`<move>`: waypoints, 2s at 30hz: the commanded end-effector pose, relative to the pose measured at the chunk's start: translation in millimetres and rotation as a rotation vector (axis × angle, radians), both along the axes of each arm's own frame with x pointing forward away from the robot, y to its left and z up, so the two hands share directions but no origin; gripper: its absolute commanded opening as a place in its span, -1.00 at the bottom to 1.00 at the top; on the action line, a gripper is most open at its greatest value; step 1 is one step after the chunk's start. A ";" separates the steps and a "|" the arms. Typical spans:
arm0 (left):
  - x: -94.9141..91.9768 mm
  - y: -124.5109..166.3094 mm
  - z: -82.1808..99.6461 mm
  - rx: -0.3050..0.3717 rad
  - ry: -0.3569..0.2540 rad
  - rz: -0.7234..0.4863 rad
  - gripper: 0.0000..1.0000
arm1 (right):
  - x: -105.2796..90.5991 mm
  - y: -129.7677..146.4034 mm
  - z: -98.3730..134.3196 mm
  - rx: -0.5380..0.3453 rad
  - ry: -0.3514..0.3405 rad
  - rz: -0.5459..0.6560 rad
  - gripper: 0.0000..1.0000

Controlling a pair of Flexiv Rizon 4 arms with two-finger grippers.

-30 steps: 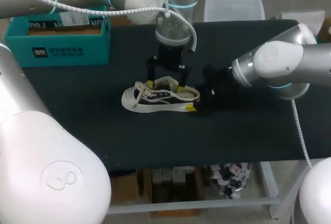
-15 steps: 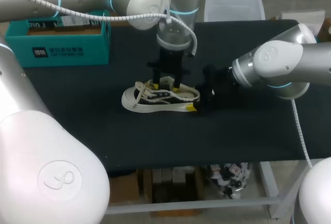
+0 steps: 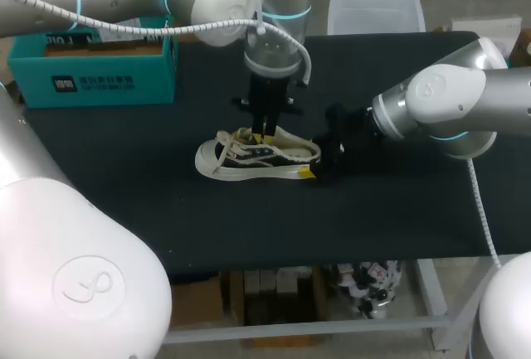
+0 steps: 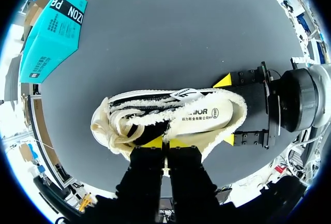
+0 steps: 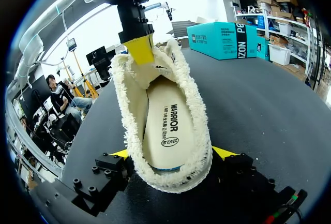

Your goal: Open the shoe tongue, take the insole out of the shoe, put the insole back into the shoe, and pack the shoe into the shoebox

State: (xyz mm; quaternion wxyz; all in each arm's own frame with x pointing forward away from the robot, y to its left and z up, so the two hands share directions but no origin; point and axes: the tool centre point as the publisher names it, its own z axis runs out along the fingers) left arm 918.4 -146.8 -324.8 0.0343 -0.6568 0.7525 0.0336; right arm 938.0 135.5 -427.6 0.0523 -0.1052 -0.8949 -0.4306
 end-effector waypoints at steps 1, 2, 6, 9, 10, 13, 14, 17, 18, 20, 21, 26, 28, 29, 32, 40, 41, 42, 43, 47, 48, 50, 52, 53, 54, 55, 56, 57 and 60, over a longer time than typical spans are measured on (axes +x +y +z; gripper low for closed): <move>-8.9 12.6 5.8 -0.051 -0.026 -0.004 -1.00 | 0.7 -2.8 -6.4 0.002 0.002 0.001 -1.00; -10.2 13.9 8.1 -0.064 -0.031 -0.005 -1.00 | 0.7 -2.8 -6.4 0.002 0.002 0.001 -1.00; -19.8 25.4 21.4 -0.135 -0.063 -0.009 -1.00 | 0.7 -2.8 -6.4 0.002 0.002 0.001 -1.00; -22.5 40.3 31.1 -0.210 -0.075 -0.006 -1.00 | 0.7 -2.8 -6.4 0.002 0.002 0.001 -1.00; -23.3 45.7 33.5 -0.233 -0.083 -0.005 -1.00 | 0.7 -2.8 -6.4 0.002 0.002 0.001 -1.00; -24.4 63.1 37.6 -0.302 -0.106 -0.009 -1.00 | 0.7 -2.8 -6.4 0.002 0.002 0.001 -1.00; -23.8 68.8 37.6 -0.316 -0.110 -0.003 -1.00 | 0.7 -2.8 -6.4 0.002 0.002 0.001 -1.00; -21.2 85.3 36.2 -0.385 -0.115 0.004 -1.00 | 0.7 -2.8 -6.4 0.002 0.002 0.001 -1.00; -19.8 90.1 34.7 -0.403 -0.115 0.008 -1.00 | 0.7 -2.8 -6.4 0.002 0.002 0.001 -1.00; -16.1 99.2 30.2 -0.440 -0.096 0.012 -1.00 | 0.7 -2.8 -6.4 0.002 0.002 0.001 -1.00; -14.0 102.0 27.9 -0.450 -0.086 0.015 -1.00 | 0.7 -2.8 -6.4 0.002 0.002 0.001 -1.00; -4.7 106.9 22.1 -0.497 -0.066 -0.017 -1.00 | 0.7 -2.8 -6.4 0.002 0.002 0.001 -1.00; -1.7 104.8 25.7 -0.517 -0.061 -0.067 -1.00 | 0.7 -2.8 -6.4 0.002 0.002 0.001 -1.00; 0.5 103.3 27.7 -0.517 -0.046 -0.082 -1.00 | 0.7 -2.8 -6.4 0.002 0.002 0.001 -1.00; 7.7 96.7 34.5 -0.524 -0.023 -0.159 -0.95 | 0.7 -2.8 -6.4 0.002 0.002 0.001 -1.00; 26.5 76.1 57.5 -0.547 0.056 -0.398 0.22 | 0.7 -2.8 -6.4 0.002 0.002 0.001 -1.00; 27.3 72.7 60.8 -0.541 0.067 -0.420 0.22 | 0.7 -2.8 -6.4 0.002 0.002 0.001 -1.00; 28.0 68.7 63.5 -0.534 0.077 -0.457 0.18 | 0.7 -2.8 -6.4 0.002 0.002 0.001 -1.00; 27.3 64.5 66.7 -0.527 0.097 -0.502 0.17 | 0.7 -2.8 -6.4 0.002 0.002 0.001 -1.00; 28.8 48.2 80.1 -0.484 0.129 -0.646 -0.05 | 0.7 -2.8 -6.4 0.002 0.002 0.001 -1.00; 28.1 44.3 83.3 -0.473 0.135 -0.693 -0.15 | 0.7 -2.8 -6.4 0.002 0.002 0.001 -1.00; 29.1 35.2 90.3 -0.442 0.141 -0.772 -0.70 | 0.7 -2.8 -6.4 0.002 0.002 0.001 -1.00; 27.8 27.7 95.2 -0.401 0.135 -0.869 -1.00 | 0.7 -2.8 -6.4 0.002 0.002 0.001 -1.00; 27.4 23.9 97.1 -0.382 0.131 -0.914 -1.00 | 0.7 -2.8 -6.4 0.002 0.002 0.001 -1.00; 27.2 21.1 99.1 -0.373 0.133 -0.973 -1.00 | 0.7 -2.8 -6.4 0.002 0.002 0.001 -1.00; 27.0 18.9 99.5 -0.366 0.140 -1.013 -1.00 | 0.7 -2.8 -6.4 0.002 0.002 0.001 -1.00; 27.2 16.1 99.6 -0.360 0.151 -1.056 -1.00 | 0.7 -2.8 -6.4 0.002 0.002 0.001 -1.00; 26.7 13.8 98.9 -0.358 0.153 -1.093 -1.00 | 0.7 -2.8 -6.4 0.002 0.002 0.001 -1.00; 20.6 9.3 92.4 -0.324 0.172 -1.196 -1.00 | 0.7 -2.8 -6.4 0.002 0.002 0.001 -1.00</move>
